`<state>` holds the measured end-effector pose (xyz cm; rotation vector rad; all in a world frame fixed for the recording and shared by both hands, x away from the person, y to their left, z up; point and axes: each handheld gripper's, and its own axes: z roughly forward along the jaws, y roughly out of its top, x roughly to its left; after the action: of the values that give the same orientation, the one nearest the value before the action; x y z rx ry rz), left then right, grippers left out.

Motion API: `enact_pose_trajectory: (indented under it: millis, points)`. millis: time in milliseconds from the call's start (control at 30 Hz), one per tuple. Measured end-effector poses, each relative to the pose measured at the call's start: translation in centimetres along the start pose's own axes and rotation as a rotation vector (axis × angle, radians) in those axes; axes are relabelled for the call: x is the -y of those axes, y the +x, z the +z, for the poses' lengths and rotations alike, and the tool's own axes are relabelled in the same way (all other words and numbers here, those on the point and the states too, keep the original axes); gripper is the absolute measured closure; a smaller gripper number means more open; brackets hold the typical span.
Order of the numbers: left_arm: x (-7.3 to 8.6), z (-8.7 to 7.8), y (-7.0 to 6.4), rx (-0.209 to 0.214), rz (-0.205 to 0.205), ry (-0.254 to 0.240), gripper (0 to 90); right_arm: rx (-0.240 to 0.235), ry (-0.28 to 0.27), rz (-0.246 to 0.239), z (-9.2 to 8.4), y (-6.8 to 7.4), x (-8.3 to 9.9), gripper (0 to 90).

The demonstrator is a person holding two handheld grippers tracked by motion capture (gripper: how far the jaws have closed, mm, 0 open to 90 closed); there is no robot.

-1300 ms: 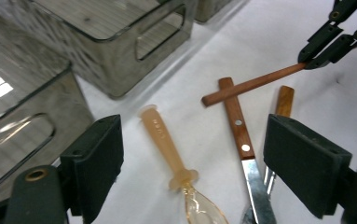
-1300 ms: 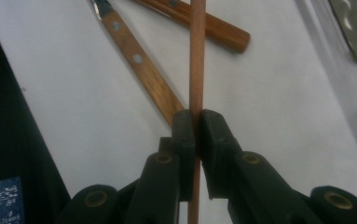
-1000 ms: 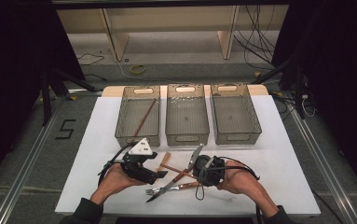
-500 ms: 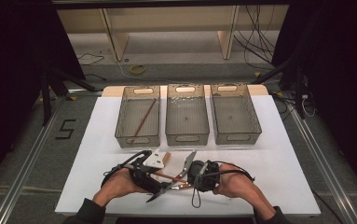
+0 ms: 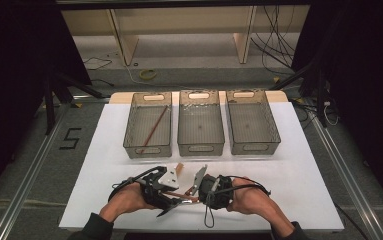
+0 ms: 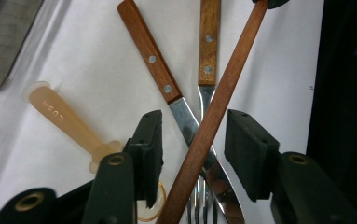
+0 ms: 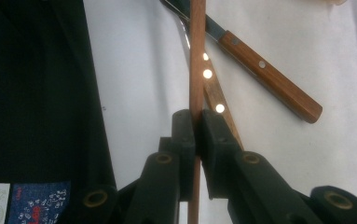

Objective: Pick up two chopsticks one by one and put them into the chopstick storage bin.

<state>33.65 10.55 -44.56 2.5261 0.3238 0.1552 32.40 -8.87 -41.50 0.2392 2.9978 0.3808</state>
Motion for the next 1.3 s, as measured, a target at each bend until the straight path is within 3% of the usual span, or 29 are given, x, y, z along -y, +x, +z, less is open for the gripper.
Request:
enact_pose_trajectory:
  millis: [433, 600, 700, 800, 933, 1000, 1300]
  points:
    - [0.0, 0.0, -0.6, 0.065, 0.068, 0.028, 74.5, -0.023, 0.0, -0.049, 0.1, 0.4, 0.0, 84.6]
    - [0.1, 0.0, -1.0, 0.087, 0.14, 0.019, 79.5, -0.018, 0.003, -0.084, 0.1, 0.3, 0.2, 83.5]
    - [0.1, 0.1, -1.0, 0.107, 0.136, 0.014, 82.0, -0.003, 0.002, -0.068, 0.1, 0.0, 0.3, 80.8]
    - [0.1, -0.1, -0.9, 0.098, 0.116, 0.004, 82.3, -0.007, -0.014, -0.031, 0.0, -0.6, 0.5, 76.2]
    - [0.4, -0.6, -0.2, 0.068, 0.066, -0.012, 82.4, 0.012, -0.069, 0.036, -0.7, -1.3, 0.8, 59.3]
    - [0.6, -0.8, 0.2, 0.05, 0.033, -0.025, 82.3, 0.024, -0.099, 0.078, -1.2, -1.5, 1.0, 56.2]
    - [1.3, -2.0, 2.0, -0.04, -0.114, -0.065, 82.4, 0.089, -0.236, 0.183, -2.6, -2.1, 2.0, 41.5]
